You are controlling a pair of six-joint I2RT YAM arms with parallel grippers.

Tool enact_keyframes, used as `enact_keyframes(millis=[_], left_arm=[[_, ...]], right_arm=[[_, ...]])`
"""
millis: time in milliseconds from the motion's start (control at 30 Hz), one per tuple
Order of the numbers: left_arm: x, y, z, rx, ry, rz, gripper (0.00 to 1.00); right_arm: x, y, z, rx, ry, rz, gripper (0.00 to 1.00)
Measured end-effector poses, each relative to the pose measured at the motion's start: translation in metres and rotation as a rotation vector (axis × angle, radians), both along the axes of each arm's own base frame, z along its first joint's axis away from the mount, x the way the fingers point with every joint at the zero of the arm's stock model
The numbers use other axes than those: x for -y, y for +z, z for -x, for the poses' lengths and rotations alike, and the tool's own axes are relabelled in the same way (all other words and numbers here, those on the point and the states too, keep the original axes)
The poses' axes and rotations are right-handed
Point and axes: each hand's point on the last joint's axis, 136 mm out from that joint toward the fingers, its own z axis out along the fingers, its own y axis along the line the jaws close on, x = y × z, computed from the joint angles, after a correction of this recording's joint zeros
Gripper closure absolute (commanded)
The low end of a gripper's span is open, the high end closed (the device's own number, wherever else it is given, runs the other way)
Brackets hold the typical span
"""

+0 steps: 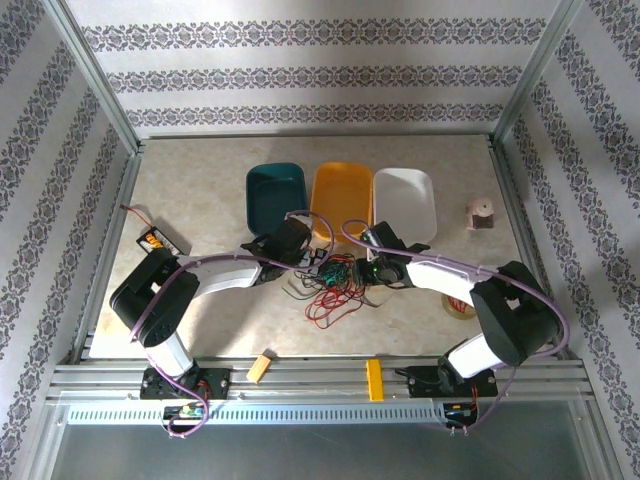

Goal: Untangle the cables

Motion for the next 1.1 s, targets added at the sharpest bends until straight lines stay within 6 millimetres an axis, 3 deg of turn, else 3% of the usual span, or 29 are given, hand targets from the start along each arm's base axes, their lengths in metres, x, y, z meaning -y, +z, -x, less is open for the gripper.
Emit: enact_keyframes(millis=[267, 600, 867, 967, 1100], left_arm=[[-0.003, -0.002, 0.000, 0.000, 0.012, -0.027, 0.00], [-0.005, -0.004, -0.002, -0.002, 0.023, -0.045, 0.00], [-0.007, -0.004, -0.003, 0.002, 0.029, -0.053, 0.00], [-0.007, -0.005, -0.002, 0.000, 0.030, -0.058, 0.00], [-0.008, -0.005, -0.002, 0.000, 0.033, -0.063, 0.01]], right_arm=[[0.017, -0.002, -0.003, 0.038, -0.074, 0.079, 0.78], [0.054, 0.024, -0.013, 0.149, -0.226, 0.088, 1.00], [0.065, 0.027, -0.012, 0.160, -0.267, 0.095, 1.00], [0.071, 0.044, -0.014, 0.213, -0.292, 0.089, 1.00], [0.087, 0.085, -0.020, 0.343, -0.360, 0.060, 1.00]])
